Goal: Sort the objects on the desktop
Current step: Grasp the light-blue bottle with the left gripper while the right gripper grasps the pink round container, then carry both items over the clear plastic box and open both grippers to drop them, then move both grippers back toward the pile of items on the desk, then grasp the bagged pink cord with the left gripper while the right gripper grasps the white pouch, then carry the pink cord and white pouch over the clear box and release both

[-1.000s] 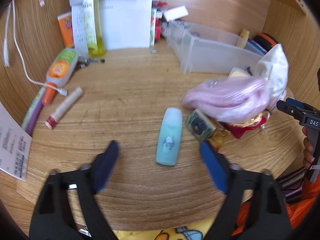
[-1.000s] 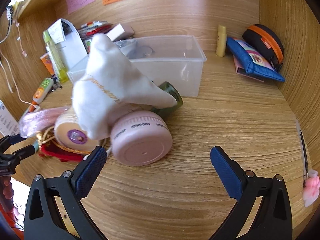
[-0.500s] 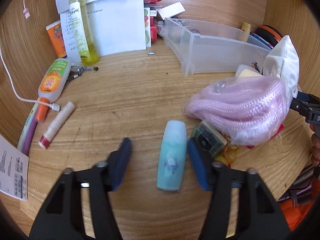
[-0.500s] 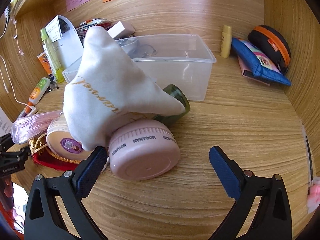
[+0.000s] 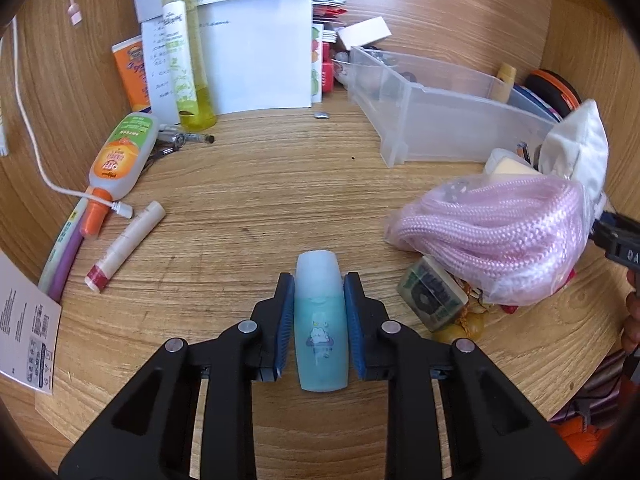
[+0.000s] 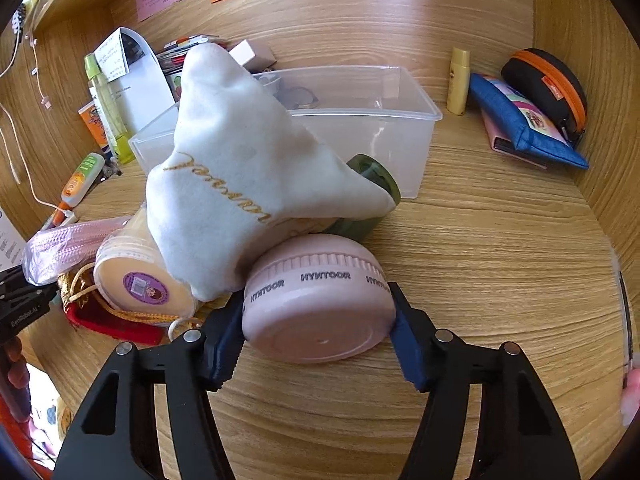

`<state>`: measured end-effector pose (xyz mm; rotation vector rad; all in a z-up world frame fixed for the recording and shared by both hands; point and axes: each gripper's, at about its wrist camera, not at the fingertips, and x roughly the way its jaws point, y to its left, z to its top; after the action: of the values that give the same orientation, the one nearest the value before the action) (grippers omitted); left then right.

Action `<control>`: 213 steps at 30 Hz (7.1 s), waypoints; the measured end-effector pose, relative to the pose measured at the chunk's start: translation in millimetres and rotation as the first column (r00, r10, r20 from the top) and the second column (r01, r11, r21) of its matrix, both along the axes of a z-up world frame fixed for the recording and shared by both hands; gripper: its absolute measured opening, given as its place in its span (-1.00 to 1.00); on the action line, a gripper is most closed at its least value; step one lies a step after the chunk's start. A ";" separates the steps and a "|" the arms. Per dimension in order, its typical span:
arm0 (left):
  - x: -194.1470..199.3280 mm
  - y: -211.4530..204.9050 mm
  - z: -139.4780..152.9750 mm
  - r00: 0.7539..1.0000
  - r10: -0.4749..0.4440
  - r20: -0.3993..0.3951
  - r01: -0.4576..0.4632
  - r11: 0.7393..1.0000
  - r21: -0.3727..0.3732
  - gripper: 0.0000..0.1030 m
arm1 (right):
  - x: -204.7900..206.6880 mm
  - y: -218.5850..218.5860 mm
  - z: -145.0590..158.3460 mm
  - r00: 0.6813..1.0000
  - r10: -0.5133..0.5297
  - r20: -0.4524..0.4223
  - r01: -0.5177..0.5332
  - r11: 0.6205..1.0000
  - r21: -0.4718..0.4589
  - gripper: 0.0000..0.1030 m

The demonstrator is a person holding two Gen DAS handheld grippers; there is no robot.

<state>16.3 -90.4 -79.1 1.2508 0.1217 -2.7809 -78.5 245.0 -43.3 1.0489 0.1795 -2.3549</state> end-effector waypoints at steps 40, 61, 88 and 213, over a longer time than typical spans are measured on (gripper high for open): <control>-52.8 55.9 119.7 0.967 -0.119 -0.225 0.130 0.991 0.035 -0.52 | -28.1 25.3 94.5 0.979 0.060 -0.193 -0.086 0.988 -0.127 0.18; -162.1 55.9 113.4 0.974 -0.192 -0.122 0.195 0.981 0.016 -0.52 | -124.4 -52.3 92.2 0.987 0.115 -0.110 -0.125 0.989 -0.085 0.18; -221.9 89.4 54.6 0.959 -0.284 0.002 0.284 0.958 -0.031 -0.52 | -150.8 -92.2 30.0 0.994 0.105 -0.036 -0.102 0.991 0.081 0.18; -48.7 53.3 93.5 0.988 -0.070 -0.138 0.074 0.997 0.030 -0.62 | 7.9 14.4 55.9 0.988 0.150 -0.036 -0.153 0.984 -0.087 -0.21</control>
<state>-32.4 -37.1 14.3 1.0918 0.1378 -2.9382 -70.6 259.4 12.6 0.9247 0.1570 -2.2214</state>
